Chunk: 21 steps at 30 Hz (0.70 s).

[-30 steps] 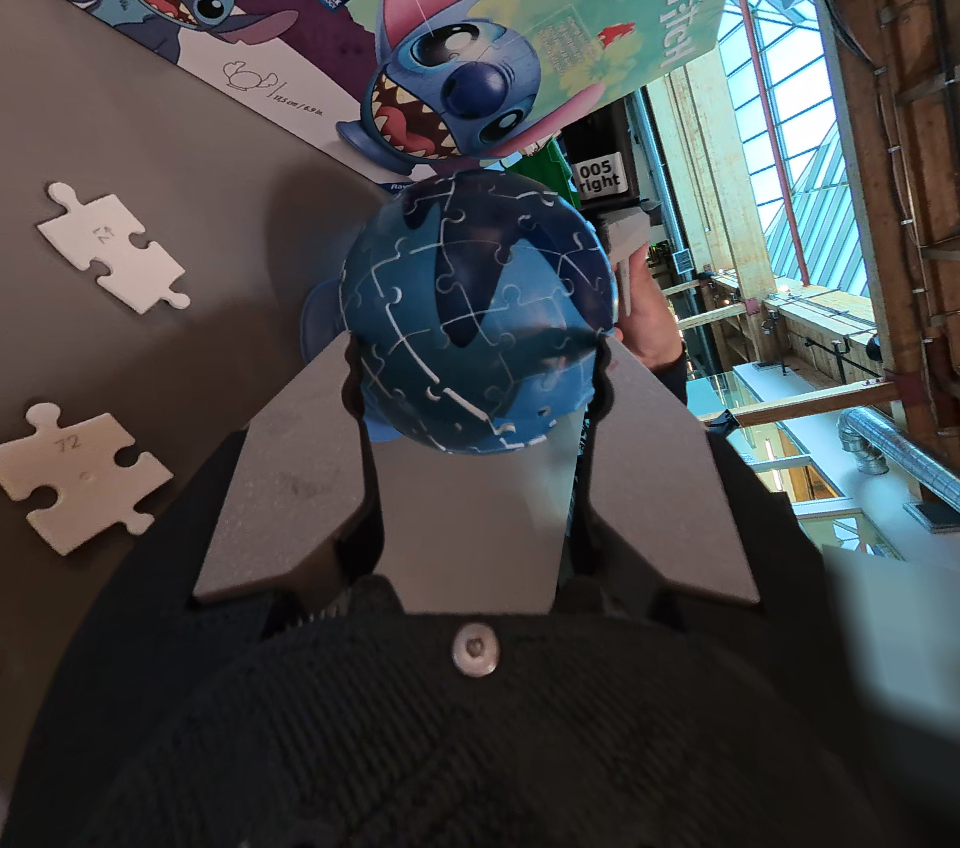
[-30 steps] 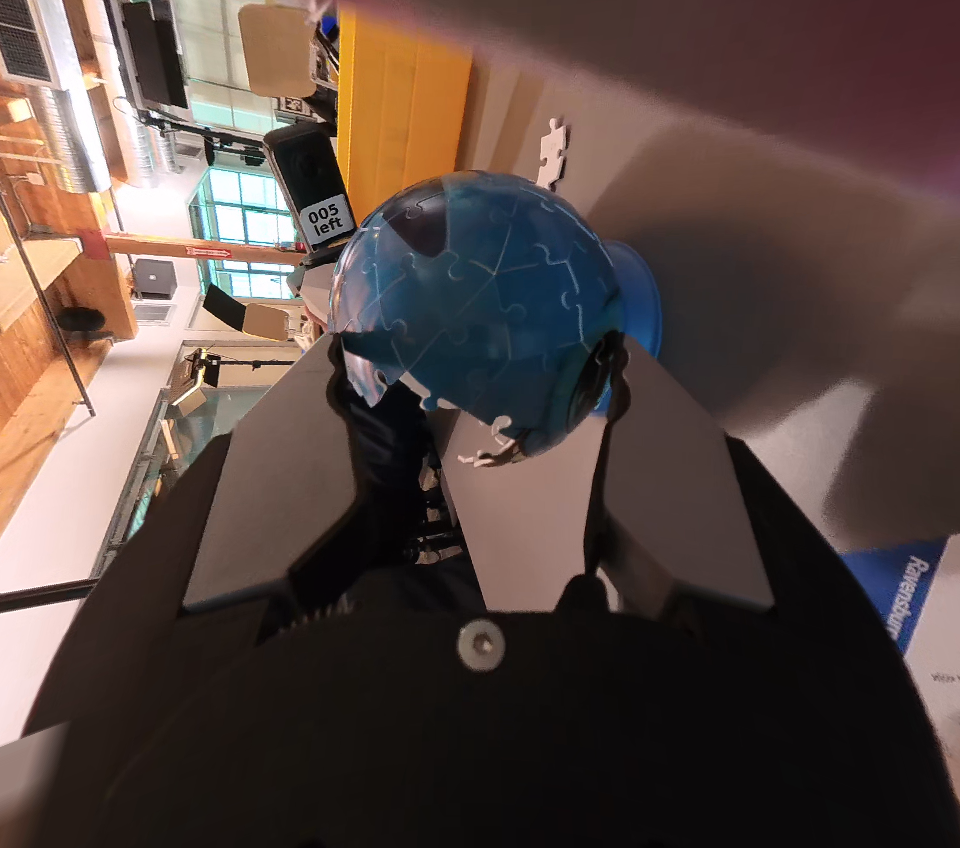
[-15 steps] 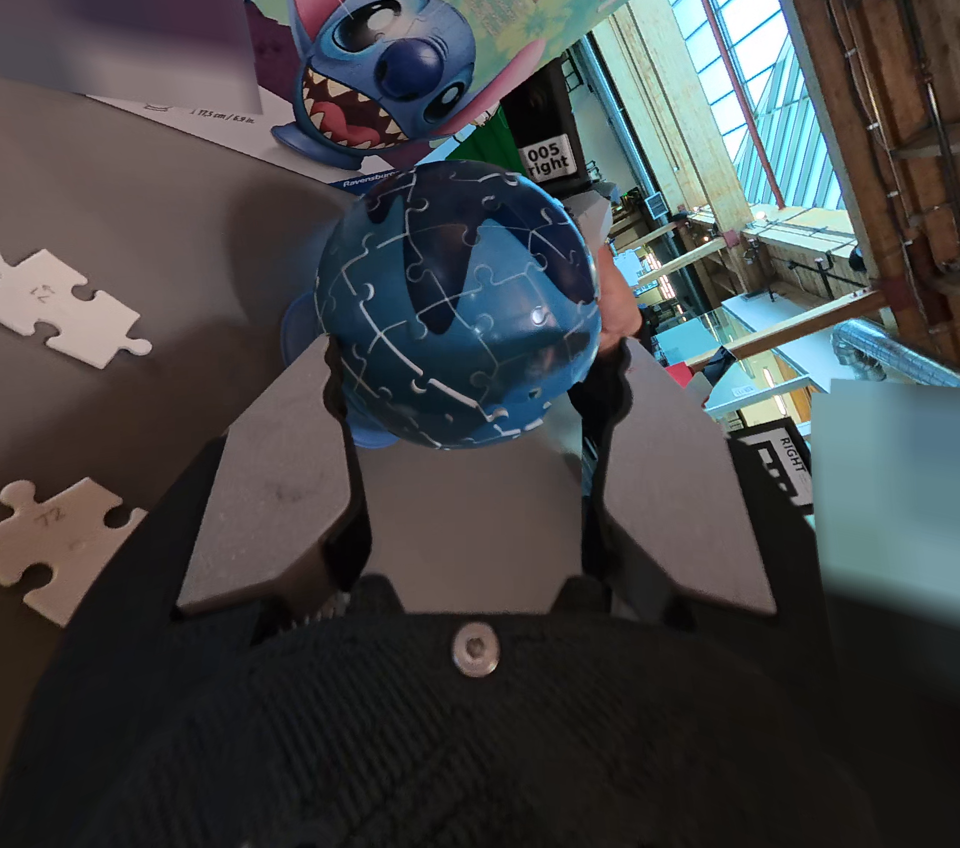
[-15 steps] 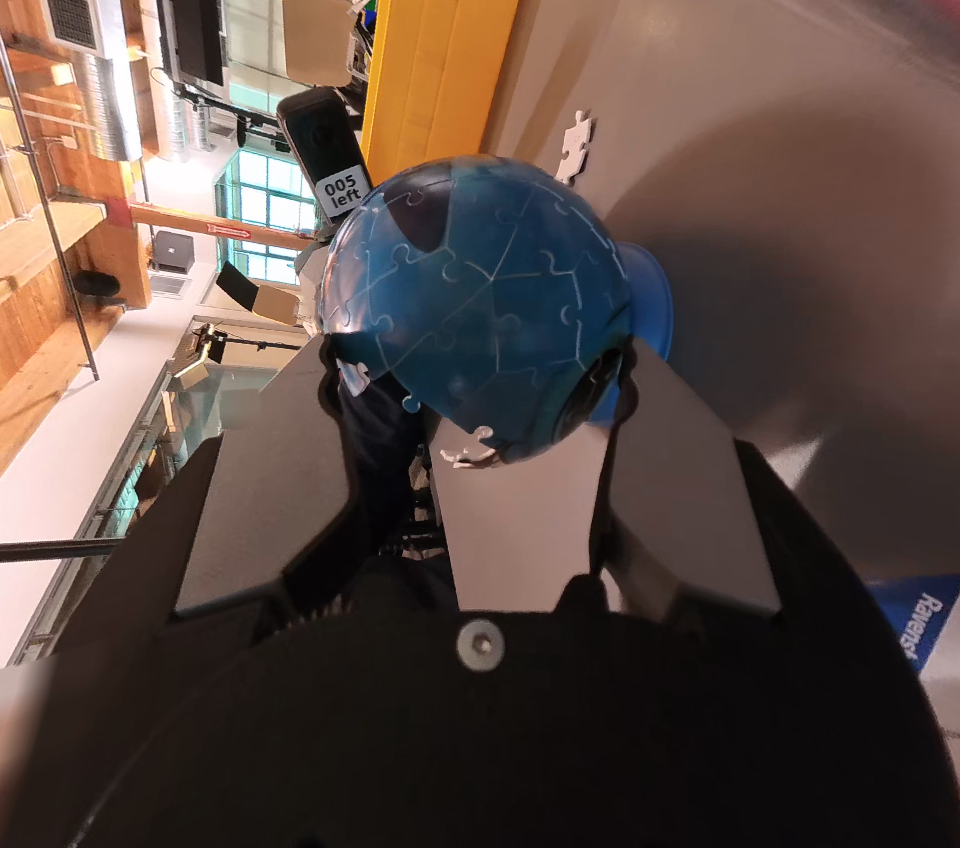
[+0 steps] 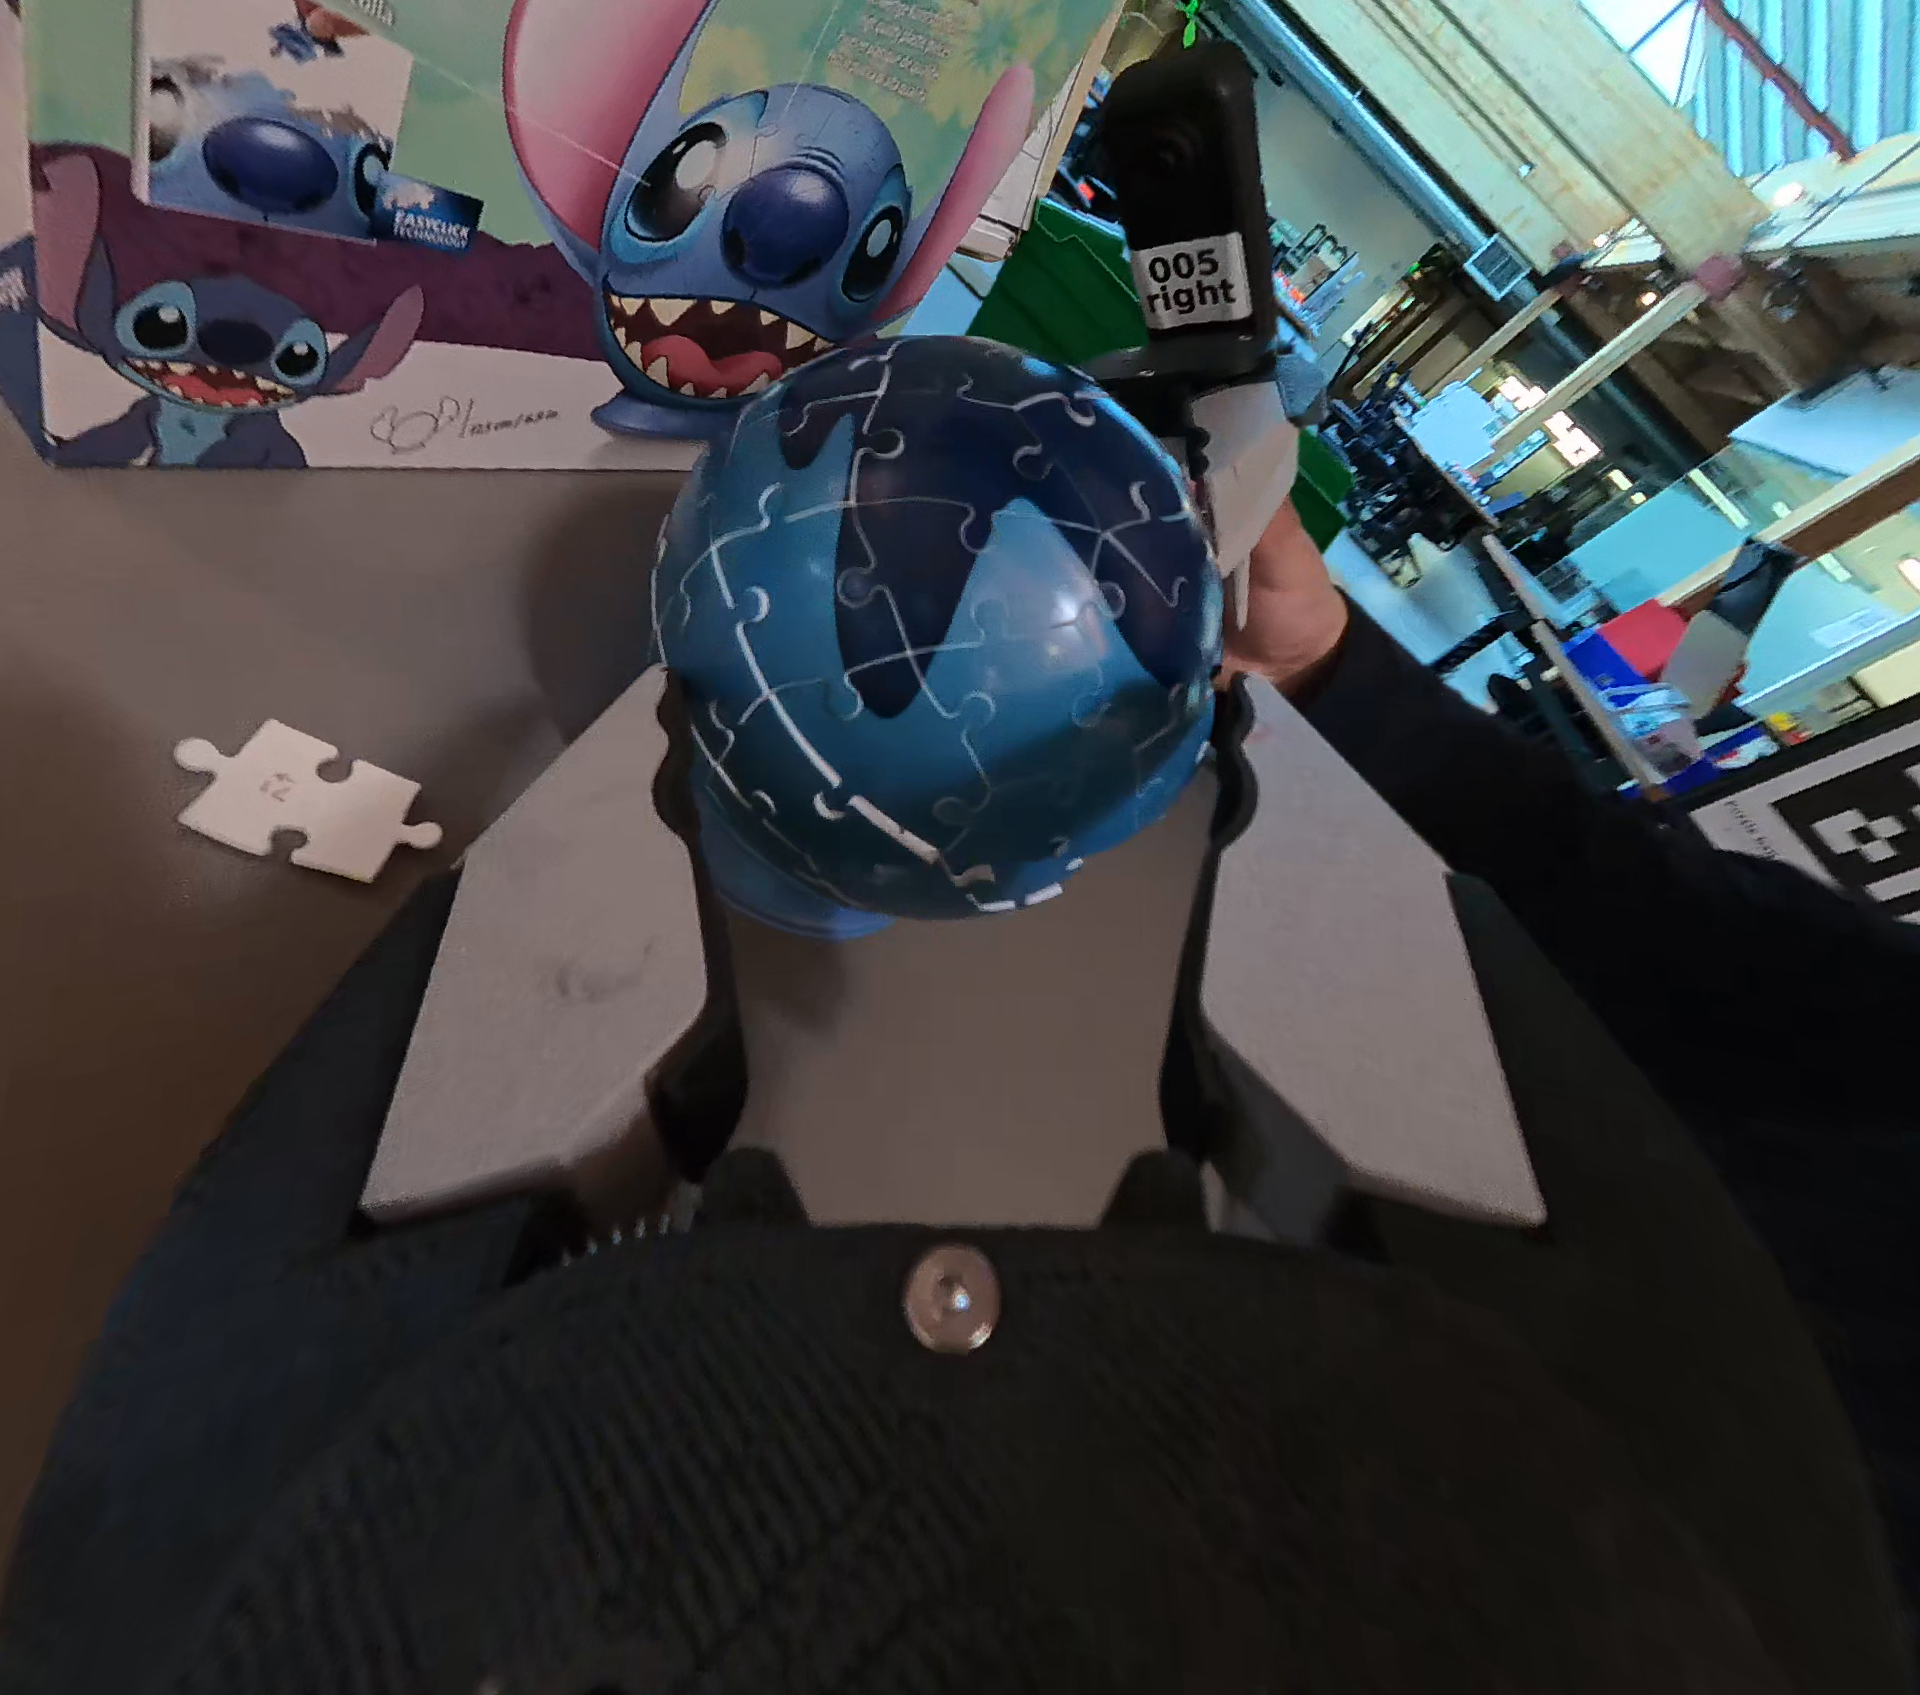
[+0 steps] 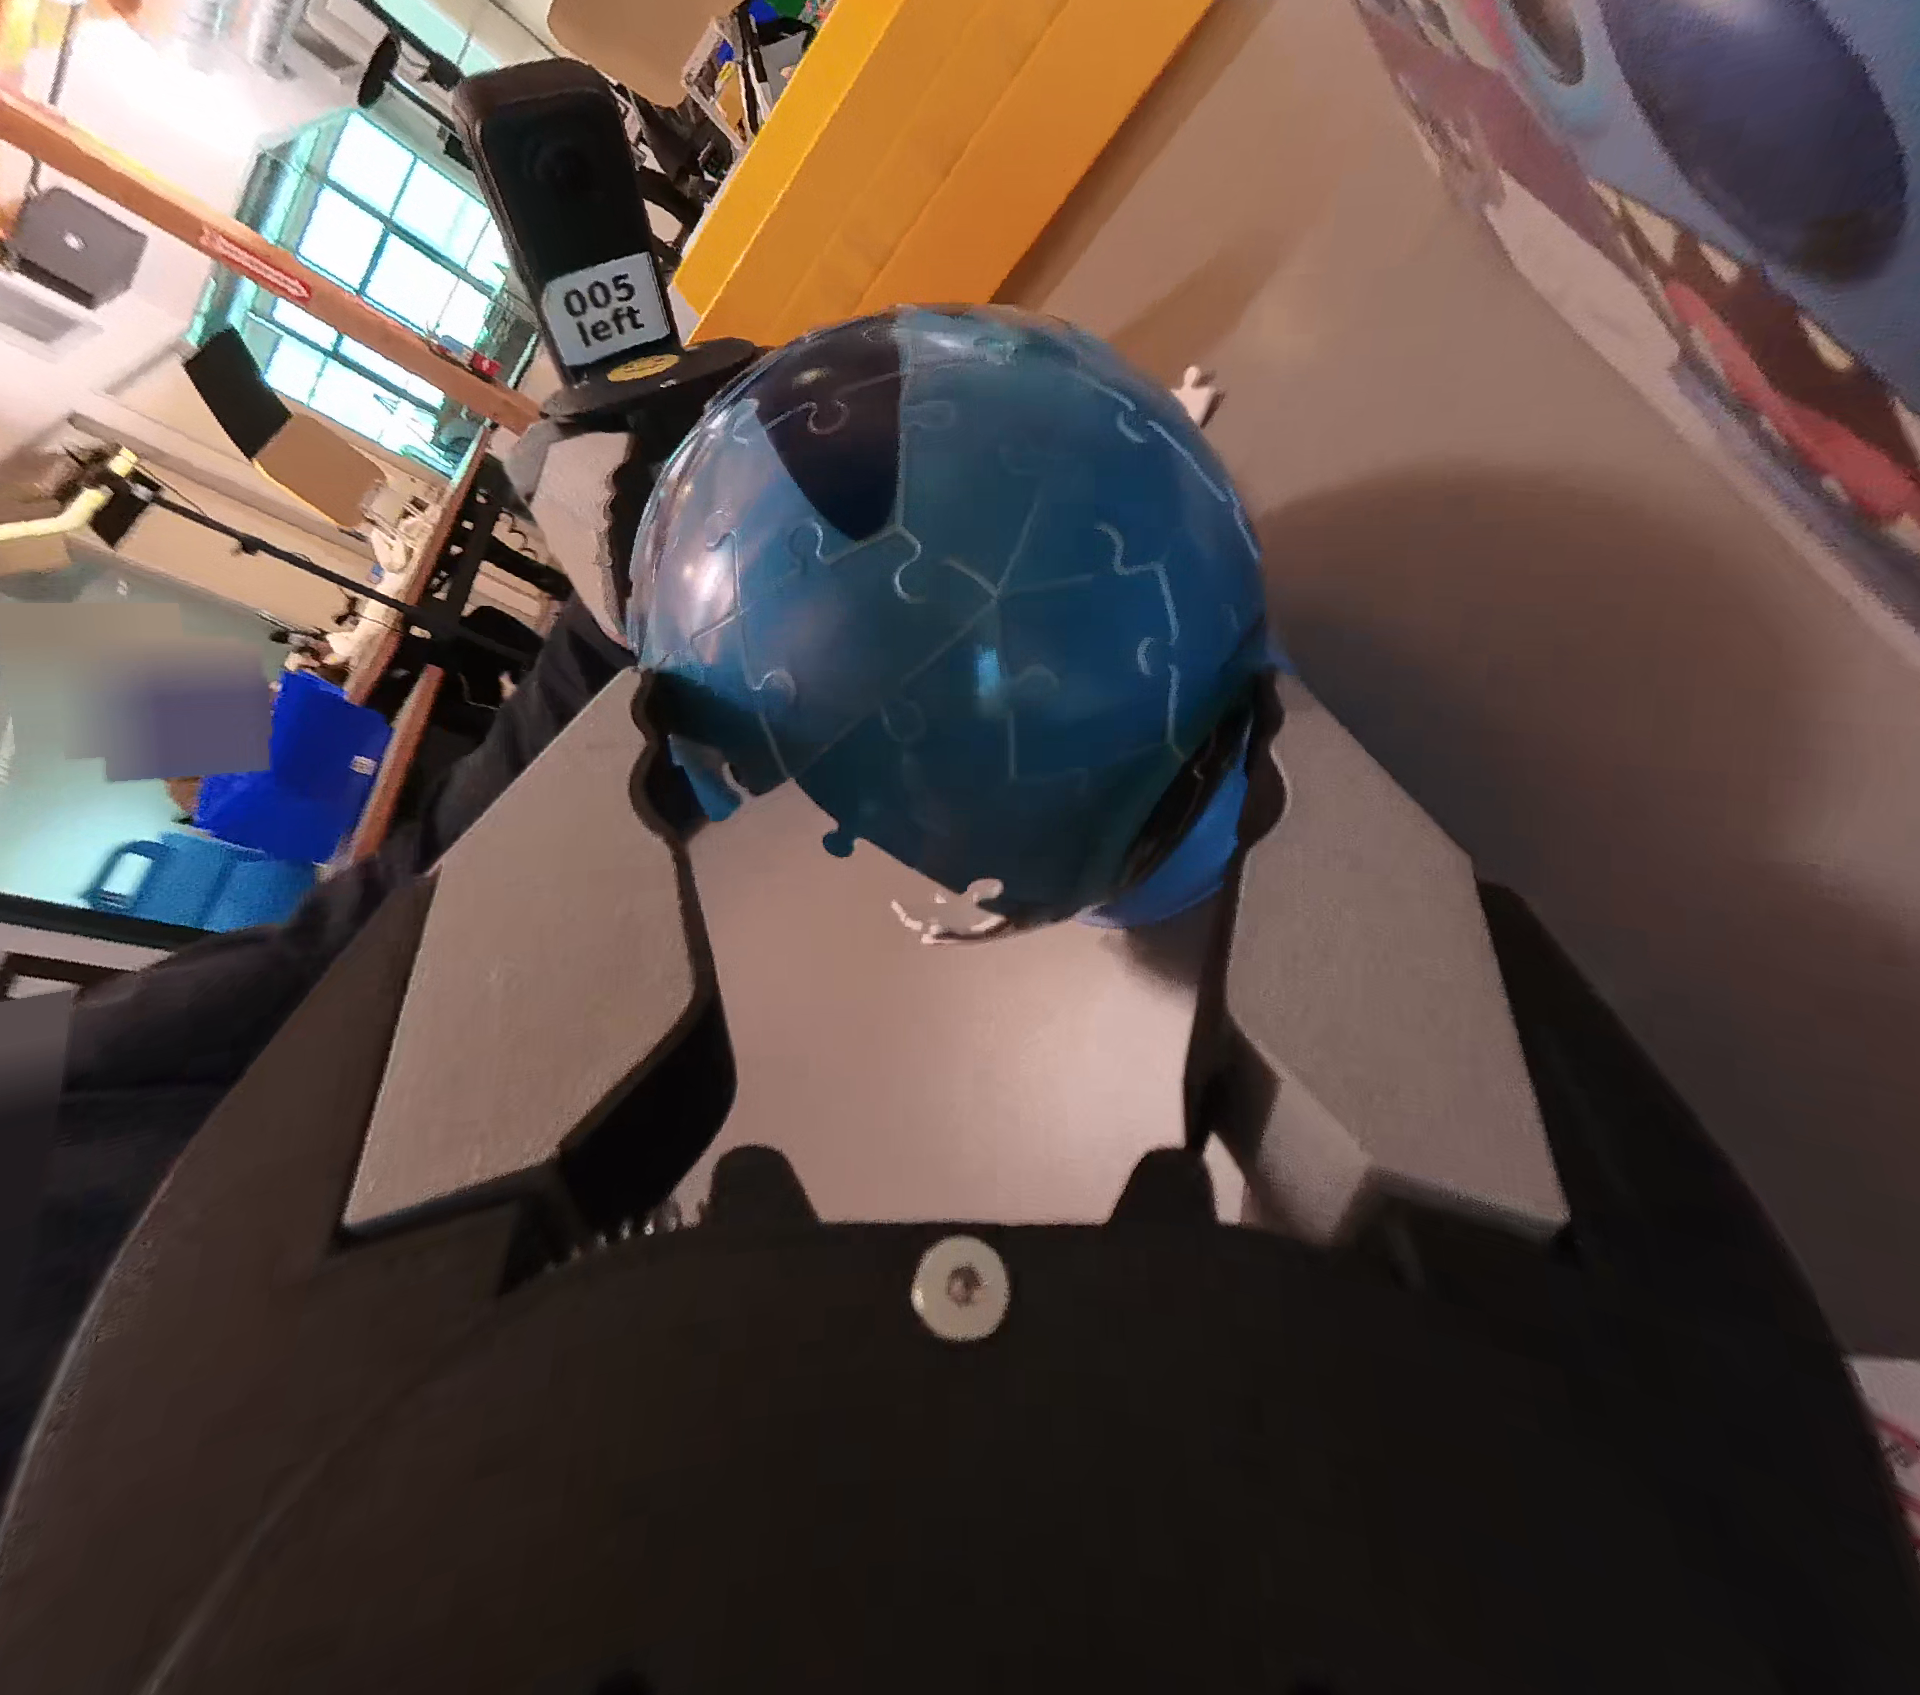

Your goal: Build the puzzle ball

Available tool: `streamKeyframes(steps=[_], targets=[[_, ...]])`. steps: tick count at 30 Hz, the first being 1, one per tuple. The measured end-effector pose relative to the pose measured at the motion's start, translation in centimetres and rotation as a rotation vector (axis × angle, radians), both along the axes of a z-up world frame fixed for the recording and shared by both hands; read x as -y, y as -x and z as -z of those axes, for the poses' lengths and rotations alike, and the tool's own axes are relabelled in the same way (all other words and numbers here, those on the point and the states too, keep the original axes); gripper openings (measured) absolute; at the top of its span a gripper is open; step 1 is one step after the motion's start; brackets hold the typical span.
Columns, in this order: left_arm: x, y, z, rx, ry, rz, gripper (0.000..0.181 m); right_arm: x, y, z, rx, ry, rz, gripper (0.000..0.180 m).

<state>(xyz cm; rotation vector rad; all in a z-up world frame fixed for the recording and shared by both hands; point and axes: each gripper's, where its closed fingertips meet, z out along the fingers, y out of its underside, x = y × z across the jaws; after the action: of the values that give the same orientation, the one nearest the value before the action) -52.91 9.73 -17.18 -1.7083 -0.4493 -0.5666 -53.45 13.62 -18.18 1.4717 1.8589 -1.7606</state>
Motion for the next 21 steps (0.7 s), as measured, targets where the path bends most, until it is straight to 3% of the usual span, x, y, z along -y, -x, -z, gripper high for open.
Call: streamKeyframes(steps=[6, 11, 21], targets=[[0.2, -0.3, 0.1, -0.145, -0.017, 0.000, 0.100, 0.2, 0.1, -1.3, -0.253, -0.079, 0.009, 0.112], [0.6, -0.2, -0.9, -0.151, -0.105, -0.009, 0.091, 0.7, -0.2, -2.8, -0.459, -0.116, 0.015, 0.108], [0.7, -0.3, -1.0, -0.124, -0.114, -0.006, 0.092, 0.5, -0.4, -3.0, -0.478, -0.144, 0.014, 0.101]])
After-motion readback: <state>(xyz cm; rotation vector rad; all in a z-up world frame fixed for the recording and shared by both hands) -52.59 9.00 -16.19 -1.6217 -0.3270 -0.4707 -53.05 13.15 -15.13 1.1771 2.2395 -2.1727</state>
